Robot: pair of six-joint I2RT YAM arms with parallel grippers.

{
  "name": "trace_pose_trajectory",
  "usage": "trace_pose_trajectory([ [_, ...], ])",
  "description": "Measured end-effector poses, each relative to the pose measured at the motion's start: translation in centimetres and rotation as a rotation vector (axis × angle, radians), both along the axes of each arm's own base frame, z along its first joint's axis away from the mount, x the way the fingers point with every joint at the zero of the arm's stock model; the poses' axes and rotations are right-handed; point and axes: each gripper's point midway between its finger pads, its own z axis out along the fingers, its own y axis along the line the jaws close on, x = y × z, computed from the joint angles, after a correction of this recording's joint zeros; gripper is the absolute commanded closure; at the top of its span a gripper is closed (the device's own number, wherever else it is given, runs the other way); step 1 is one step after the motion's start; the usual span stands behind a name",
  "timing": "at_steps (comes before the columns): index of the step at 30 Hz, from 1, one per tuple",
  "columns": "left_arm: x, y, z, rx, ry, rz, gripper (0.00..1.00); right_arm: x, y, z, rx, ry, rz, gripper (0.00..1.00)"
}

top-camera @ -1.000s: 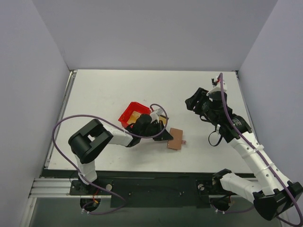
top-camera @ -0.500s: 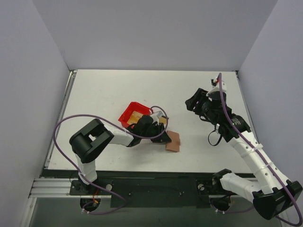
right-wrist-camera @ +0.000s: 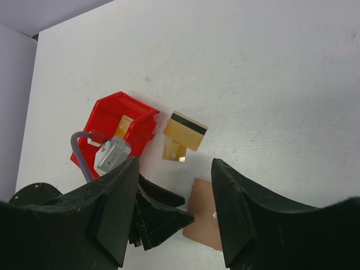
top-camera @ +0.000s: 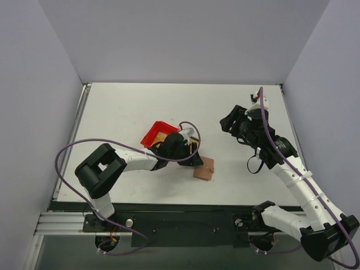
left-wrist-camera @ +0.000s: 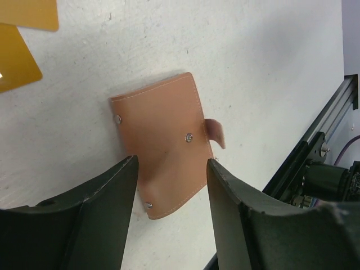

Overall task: Put the credit cards into the card holder
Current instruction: Place the card holder at the center of the board.

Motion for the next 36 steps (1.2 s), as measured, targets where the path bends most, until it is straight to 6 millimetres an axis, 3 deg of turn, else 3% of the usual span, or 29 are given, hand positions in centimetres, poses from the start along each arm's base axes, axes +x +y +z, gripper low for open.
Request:
trace_pose_trajectory([
  [8,1.3,0.8,2.4,0.059,-0.084,0.021,0.36,0.1,0.1,-0.3,-0.005,0.009,0.000,0.50],
  [14,2.3,2.8,3.8,0.120,-0.133,0.063,0.36,0.4,0.2,-1.1,-0.018,0.031,0.002,0.50],
  [24,6.1,9.1,8.1,0.159,-0.210,0.219,0.35,0.8,0.5,-2.4,-0.032,0.067,0.006,0.50],
  [36,9.2,16.4,9.0,0.315,-0.199,0.449,0.35,0.8,0.7,-2.4,-0.026,0.070,0.019,0.50],
])
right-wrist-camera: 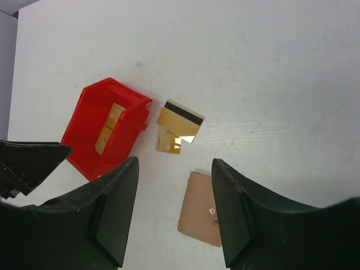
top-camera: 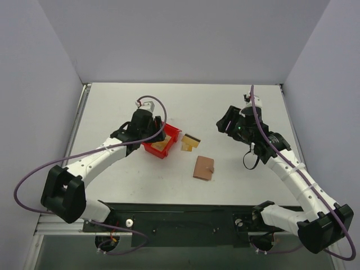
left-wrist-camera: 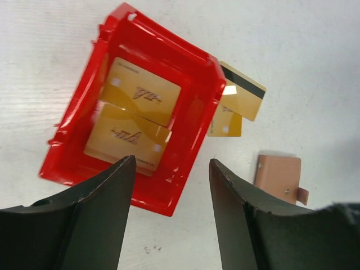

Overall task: Put the credit cards into the card holder
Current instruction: Place the card holder at the center of the board.

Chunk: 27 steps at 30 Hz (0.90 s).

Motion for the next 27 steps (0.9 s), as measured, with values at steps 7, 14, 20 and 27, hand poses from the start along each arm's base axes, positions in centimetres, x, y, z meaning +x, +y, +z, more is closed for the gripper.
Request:
trace_pose_trajectory([
  [7,-0.7,2.8,2.5,-0.007,-0.025,0.097,0.36,0.6,1.8,-2.2,-0.007,0.079,0.078,0.53],
  [14,-2.9,3.9,3.6,-0.060,-0.038,0.129,0.37,1.7,6.3,-4.9,-0.058,0.175,0.213,0.55],
  [20,-5.8,5.4,0.7,-0.057,0.037,0.163,0.39,2.0,8.8,-6.0,-0.112,0.198,0.298,0.56],
  [27,-7.4,6.2,-0.2,-0.074,0.063,0.189,0.41,3.8,8.2,-6.5,-0.147,0.204,0.293,0.59],
])
